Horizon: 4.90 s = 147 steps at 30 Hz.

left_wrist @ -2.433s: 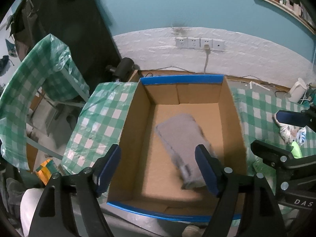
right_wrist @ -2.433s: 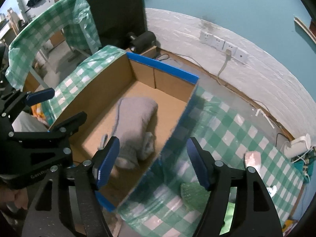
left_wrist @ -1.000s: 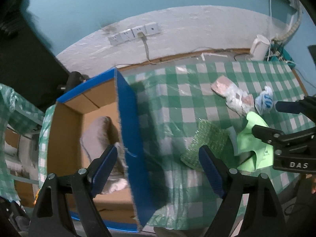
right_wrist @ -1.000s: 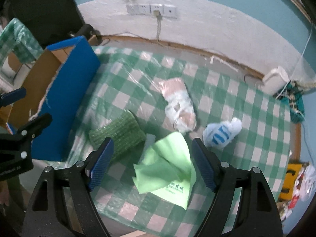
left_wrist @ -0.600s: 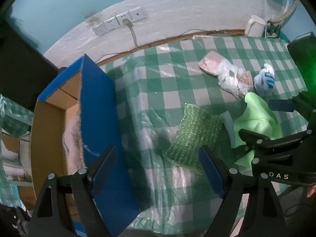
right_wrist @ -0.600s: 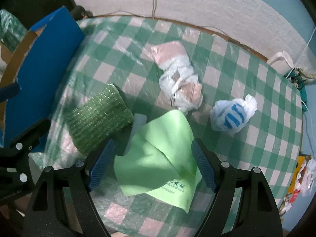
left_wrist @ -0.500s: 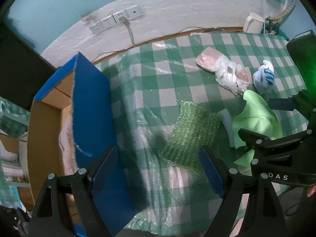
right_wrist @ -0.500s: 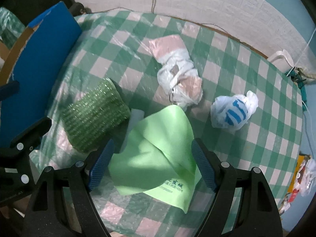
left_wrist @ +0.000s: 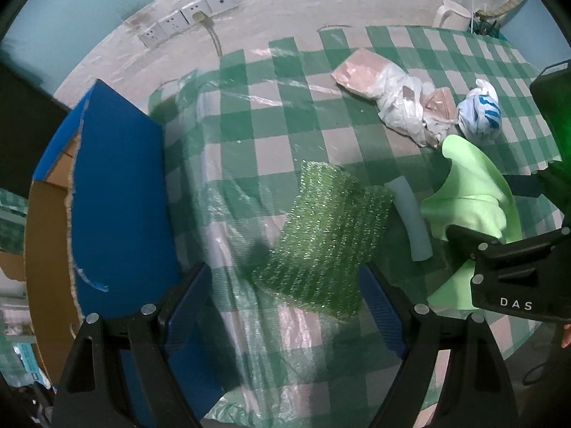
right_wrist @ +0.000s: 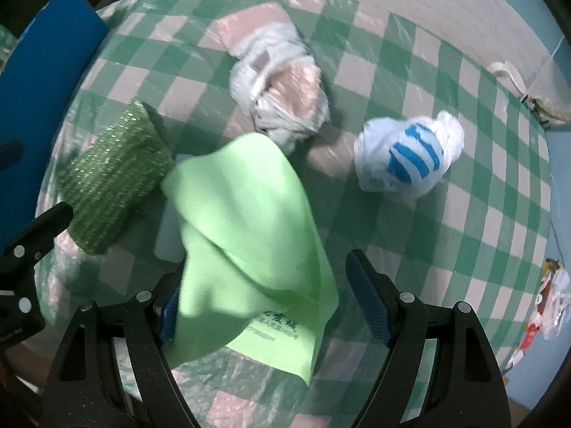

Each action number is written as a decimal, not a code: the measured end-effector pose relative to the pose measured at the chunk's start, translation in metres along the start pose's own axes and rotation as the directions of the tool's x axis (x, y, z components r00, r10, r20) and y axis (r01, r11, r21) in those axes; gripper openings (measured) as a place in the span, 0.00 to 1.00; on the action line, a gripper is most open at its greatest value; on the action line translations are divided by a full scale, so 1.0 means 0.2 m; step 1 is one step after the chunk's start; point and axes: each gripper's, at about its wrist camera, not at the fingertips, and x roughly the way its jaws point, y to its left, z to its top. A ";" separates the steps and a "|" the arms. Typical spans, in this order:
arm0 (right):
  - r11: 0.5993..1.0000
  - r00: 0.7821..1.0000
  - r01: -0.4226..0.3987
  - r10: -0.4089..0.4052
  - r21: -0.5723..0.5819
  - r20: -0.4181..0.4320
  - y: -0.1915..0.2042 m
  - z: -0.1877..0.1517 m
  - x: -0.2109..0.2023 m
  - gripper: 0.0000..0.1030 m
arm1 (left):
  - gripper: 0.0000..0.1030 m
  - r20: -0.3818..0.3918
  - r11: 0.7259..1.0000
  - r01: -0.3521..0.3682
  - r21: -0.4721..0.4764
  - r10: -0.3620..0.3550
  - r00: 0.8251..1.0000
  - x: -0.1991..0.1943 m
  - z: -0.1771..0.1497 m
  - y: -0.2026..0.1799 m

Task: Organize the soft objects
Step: 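Grasp the green mesh scrubber with the left tool while the right tool grasps the green cloth, then carry the scrubber with the left tool while the right tool carries the cloth to the box, then open the left tool inside the box while the right tool releases the cloth there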

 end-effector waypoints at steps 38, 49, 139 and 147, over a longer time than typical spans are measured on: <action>0.996 0.997 -0.051 0.055 -0.067 0.050 0.06 0.01 -0.09 0.37 | 0.17 -0.031 0.998 0.038 0.046 -0.036 0.999 0.19 0.06 -0.03; 0.997 0.995 -0.030 0.037 -0.076 0.090 0.05 0.02 -0.20 0.37 | 0.15 0.026 0.997 -0.035 0.064 0.034 0.999 0.04 0.03 -0.06; 0.884 0.945 -0.071 0.208 -0.463 0.254 1.36 0.44 -0.71 0.37 | 0.15 0.083 0.903 -0.208 -0.375 0.256 0.963 -0.32 -0.43 1.14; 0.874 0.942 -0.153 0.271 -0.461 0.200 1.45 0.48 -0.60 0.43 | 0.20 0.042 0.885 -0.233 -0.404 0.272 0.961 -0.28 -0.46 1.20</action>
